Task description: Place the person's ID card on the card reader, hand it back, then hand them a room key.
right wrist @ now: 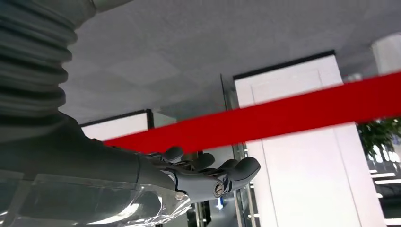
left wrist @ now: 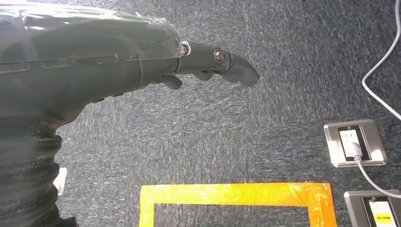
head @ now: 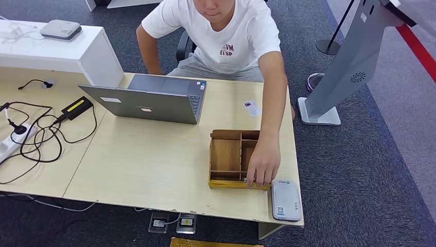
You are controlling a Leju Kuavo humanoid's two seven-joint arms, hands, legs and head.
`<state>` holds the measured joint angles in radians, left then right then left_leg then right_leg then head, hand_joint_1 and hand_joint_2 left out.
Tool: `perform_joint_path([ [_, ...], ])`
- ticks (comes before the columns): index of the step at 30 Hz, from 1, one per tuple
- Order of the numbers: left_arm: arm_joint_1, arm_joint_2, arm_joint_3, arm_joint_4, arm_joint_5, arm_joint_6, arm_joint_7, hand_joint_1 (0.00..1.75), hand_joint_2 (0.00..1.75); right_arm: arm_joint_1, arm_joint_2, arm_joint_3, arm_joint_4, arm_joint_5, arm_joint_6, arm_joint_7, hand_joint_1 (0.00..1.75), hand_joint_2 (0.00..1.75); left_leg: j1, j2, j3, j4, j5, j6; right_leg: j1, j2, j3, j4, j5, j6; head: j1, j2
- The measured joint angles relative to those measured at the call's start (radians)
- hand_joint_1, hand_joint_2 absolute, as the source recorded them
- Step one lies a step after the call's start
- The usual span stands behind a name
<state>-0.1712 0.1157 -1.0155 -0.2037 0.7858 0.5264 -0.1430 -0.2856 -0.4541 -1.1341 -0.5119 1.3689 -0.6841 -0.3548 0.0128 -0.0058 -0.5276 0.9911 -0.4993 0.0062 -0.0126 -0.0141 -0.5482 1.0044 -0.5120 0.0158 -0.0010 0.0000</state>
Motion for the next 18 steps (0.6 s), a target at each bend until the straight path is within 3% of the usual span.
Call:
perform_joint_path([
  [4,0.0,0.007,0.0,0.0,-0.001,-0.018,0.004,0.0,1.75,0.029,0.011,-0.008,0.061,0.0,0.005,0.046,0.0,0.87,0.0,0.0,0.001,0.0,0.0,0.0,0.0,0.001,0.0,0.0,0.0,0.0,0.0,0.0],
  [6,0.0,0.014,-0.001,0.0,-0.007,-0.04,0.009,0.0,1.75,0.045,0.015,-0.009,0.101,0.008,0.05,0.122,0.0,1.75,0.0,0.0,0.001,0.0,0.0,0.0,0.0,0.001,0.0,0.0,0.0,0.0,0.0,0.0],
  [8,0.0,0.024,-0.002,0.0,-0.02,-0.067,0.013,0.0,1.75,0.061,0.021,-0.009,0.143,0.023,0.162,0.246,0.0,1.75,0.001,0.0,0.001,0.0,0.0,0.0,0.001,0.001,0.001,0.0,0.0,0.0,0.0,0.0],
  [12,0.0,0.05,-0.008,0.0,-0.049,-0.122,0.014,0.0,1.75,0.085,0.052,-0.01,0.213,0.051,0.492,0.482,0.0,1.75,0.001,0.002,0.001,0.0,0.0,0.0,0.001,0.003,0.0,0.001,0.0,0.0,0.0,0.0],
  [14,-0.002,0.063,-0.013,0.0,-0.057,-0.135,0.014,0.0,1.75,0.089,0.069,-0.01,0.238,0.056,0.577,0.521,0.0,1.75,0.001,0.003,0.001,0.0,0.0,0.0,0.001,0.004,0.0,0.001,0.0,0.0,0.0,0.0],
  [18,-0.003,0.08,-0.023,0.0,-0.066,-0.137,0.017,0.0,1.75,0.09,0.09,-0.01,0.268,0.068,0.624,0.528,0.0,1.75,0.001,0.003,0.001,0.0,0.0,0.0,0.001,0.004,0.0,0.001,0.0,0.0,0.0,0.0],
])
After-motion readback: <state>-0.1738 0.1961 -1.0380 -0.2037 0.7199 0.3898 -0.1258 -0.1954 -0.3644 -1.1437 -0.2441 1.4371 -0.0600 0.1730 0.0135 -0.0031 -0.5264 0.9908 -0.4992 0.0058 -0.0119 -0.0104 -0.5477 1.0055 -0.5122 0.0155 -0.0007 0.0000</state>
